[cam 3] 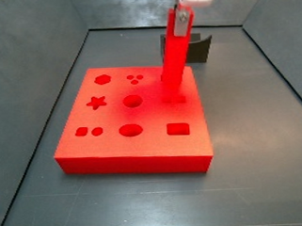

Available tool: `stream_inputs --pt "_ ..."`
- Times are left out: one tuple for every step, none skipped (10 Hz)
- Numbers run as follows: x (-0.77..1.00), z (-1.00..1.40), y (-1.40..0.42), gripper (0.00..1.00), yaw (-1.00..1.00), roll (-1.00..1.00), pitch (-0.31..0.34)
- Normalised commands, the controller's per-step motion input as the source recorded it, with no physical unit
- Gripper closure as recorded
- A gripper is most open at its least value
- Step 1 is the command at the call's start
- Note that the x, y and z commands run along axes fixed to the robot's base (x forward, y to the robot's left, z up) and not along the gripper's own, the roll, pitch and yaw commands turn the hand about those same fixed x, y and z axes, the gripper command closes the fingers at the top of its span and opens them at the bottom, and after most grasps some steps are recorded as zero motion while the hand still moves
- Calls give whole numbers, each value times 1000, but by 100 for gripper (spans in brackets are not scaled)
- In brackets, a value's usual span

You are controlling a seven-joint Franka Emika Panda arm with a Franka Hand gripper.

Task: Insert the arch object.

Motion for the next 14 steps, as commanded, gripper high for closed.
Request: stream_inputs --pt "34 -380 0 100 -137 -20 126" --pt "160 -509 0 100 -123 0 154" --pt "177 -637 0 100 -97 4 127" --pt "200 -780 -17 100 -109 41 100" --pt "203 -911 -14 100 -94 24 20" --pt "183 -977 -11 100 -57 20 0" --pt "160 -994 0 100 -40 0 0" --pt "123 -946 0 100 -57 0 0" --pt "46 -577 0 100 -60 -71 0" --pt "0 0 0 100 0 -7 0" --pt "-91 -146 0 100 0 -34 -291" --pt "-226 -157 86 100 0 -174 -500" --pt "-60 -217 0 100 0 -34 -274" --pt "-109 -391 9 100 0 -77 -426"
